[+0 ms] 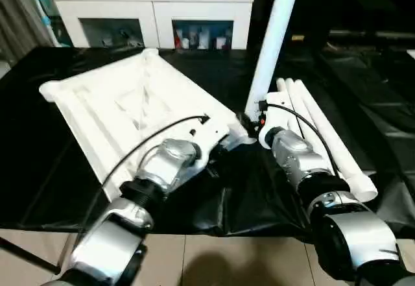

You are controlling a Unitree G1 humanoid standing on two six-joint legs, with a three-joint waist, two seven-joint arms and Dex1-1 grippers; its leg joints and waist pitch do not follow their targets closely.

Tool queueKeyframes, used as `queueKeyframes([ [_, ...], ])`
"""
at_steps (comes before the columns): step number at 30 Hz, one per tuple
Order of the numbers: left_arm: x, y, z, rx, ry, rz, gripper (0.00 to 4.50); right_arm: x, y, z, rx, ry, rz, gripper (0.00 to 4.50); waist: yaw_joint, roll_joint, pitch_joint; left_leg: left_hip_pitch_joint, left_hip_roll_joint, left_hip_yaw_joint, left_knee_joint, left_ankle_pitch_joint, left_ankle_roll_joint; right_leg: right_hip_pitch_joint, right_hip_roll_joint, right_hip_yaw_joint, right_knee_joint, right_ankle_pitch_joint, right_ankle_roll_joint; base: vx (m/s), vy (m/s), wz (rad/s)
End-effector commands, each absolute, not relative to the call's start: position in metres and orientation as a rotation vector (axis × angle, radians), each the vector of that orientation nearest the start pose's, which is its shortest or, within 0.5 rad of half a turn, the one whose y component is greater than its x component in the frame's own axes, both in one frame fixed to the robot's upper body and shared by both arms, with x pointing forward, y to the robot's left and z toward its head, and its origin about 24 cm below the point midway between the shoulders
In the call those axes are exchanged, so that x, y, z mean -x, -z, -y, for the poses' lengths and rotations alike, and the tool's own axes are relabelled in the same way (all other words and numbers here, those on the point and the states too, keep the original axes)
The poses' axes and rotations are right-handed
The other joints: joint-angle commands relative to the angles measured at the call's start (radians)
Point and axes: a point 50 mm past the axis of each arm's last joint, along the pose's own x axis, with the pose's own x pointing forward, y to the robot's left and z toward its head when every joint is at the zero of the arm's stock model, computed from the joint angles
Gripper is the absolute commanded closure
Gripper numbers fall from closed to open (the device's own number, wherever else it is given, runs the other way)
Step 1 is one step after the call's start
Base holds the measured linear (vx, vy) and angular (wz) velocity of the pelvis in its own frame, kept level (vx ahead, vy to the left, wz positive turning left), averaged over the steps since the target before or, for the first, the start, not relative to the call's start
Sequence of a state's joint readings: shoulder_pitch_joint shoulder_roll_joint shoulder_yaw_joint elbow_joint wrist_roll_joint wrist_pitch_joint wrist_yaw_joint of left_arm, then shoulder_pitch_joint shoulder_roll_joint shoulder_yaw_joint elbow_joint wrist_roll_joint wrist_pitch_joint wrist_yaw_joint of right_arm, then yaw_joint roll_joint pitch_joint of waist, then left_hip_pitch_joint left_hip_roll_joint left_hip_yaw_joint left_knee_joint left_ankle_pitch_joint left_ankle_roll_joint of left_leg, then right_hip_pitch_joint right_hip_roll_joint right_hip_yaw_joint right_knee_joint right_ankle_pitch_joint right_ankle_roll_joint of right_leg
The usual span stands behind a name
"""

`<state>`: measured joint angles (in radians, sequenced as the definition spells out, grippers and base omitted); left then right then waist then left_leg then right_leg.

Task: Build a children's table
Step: Rotate leg to tighten

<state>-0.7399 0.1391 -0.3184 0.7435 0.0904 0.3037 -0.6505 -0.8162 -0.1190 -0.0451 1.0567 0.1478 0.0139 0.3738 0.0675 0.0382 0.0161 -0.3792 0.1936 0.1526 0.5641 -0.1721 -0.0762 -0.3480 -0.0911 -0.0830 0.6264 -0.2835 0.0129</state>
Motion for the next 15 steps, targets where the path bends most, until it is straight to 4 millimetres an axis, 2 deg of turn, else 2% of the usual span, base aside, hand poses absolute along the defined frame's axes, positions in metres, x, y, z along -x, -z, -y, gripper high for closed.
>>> queueKeyframes([
  [1,-0.340,-0.037,-0.083,-0.442,0.933,-0.504,4.50,-0.371,-0.053,0.115,-0.036,-0.554,-0.267,1.14,0.003,-0.013,-0.049,0.001,0.029,-0.003,-0.037,0.001,0.175,0.045,-0.054,0.037,-0.051,0.418,-0.251,0.000,0.000,0.00],
  [2,-0.339,-0.037,-0.085,-0.441,0.941,-0.509,4.50,-0.369,-0.054,0.117,-0.027,-0.584,-0.253,1.06,0.000,-0.013,-0.052,0.002,0.029,-0.003,-0.033,0.022,0.191,0.043,-0.053,0.037,-0.046,0.456,-0.261,0.000,0.000,0.00],
  [4,-0.338,-0.037,-0.087,-0.445,0.956,-0.506,4.50,-0.368,-0.056,0.118,-0.013,-0.615,-0.240,1.01,-0.001,-0.012,-0.049,0.001,0.029,-0.002,-0.033,0.034,0.204,0.041,-0.053,0.035,-0.046,0.458,-0.272,0.000,0.000,0.00],
  [5,-0.336,-0.038,-0.093,-0.445,0.990,-0.508,4.50,-0.362,-0.058,0.124,0.027,-0.690,-0.219,0.76,-0.001,-0.017,-0.049,0.002,0.030,-0.002,-0.031,0.032,0.208,0.043,-0.053,0.034,-0.047,0.454,-0.273,0.000,0.000,0.00],
  [6,-0.331,-0.041,-0.097,-0.433,1.073,-0.469,4.50,-0.354,-0.059,0.132,0.096,-0.779,-0.212,0.76,0.005,-0.019,-0.049,0.001,0.031,-0.002,-0.028,0.036,0.218,0.047,-0.053,0.034,-0.047,0.455,-0.265,0.000,0.000,0.00],
  [8,-0.328,-0.044,-0.101,-0.428,1.129,-0.431,4.50,-0.345,-0.059,0.137,0.146,-0.866,-0.206,0.59,0.004,-0.021,-0.048,0.001,0.031,0.000,-0.027,0.040,0.223,0.045,-0.051,0.035,-0.045,0.464,-0.260,0.000,0.000,0.00],
  [10,-0.324,-0.046,-0.104,-0.418,1.176,-0.405,4.50,-0.339,-0.059,0.141,0.158,-0.919,-0.208,0.59,0.007,-0.022,-0.045,0.000,0.031,0.001,-0.029,0.013,0.217,0.044,-0.052,0.034,-0.048,0.427,-0.257,0.000,0.000,0.00],
  [13,-0.318,-0.050,-0.108,-0.385,1.250,-0.357,4.50,-0.331,-0.059,0.147,0.158,-0.985,-0.215,0.59,0.005,-0.022,-0.042,0.002,0.036,0.004,-0.033,-0.025,0.196,0.039,-0.053,0.037,-0.052,0.324,-0.274,0.000,0.000,0.00],
  [15,-0.316,-0.051,-0.110,-0.388,1.264,-0.349,4.50,-0.330,-0.059,0.147,0.161,-1.000,-0.214,0.59,0.006,-0.019,-0.042,0.002,0.038,0.004,-0.032,-0.016,0.198,0.037,-0.053,0.040,-0.050,0.313,-0.282,0.000,0.000,0.00],
])
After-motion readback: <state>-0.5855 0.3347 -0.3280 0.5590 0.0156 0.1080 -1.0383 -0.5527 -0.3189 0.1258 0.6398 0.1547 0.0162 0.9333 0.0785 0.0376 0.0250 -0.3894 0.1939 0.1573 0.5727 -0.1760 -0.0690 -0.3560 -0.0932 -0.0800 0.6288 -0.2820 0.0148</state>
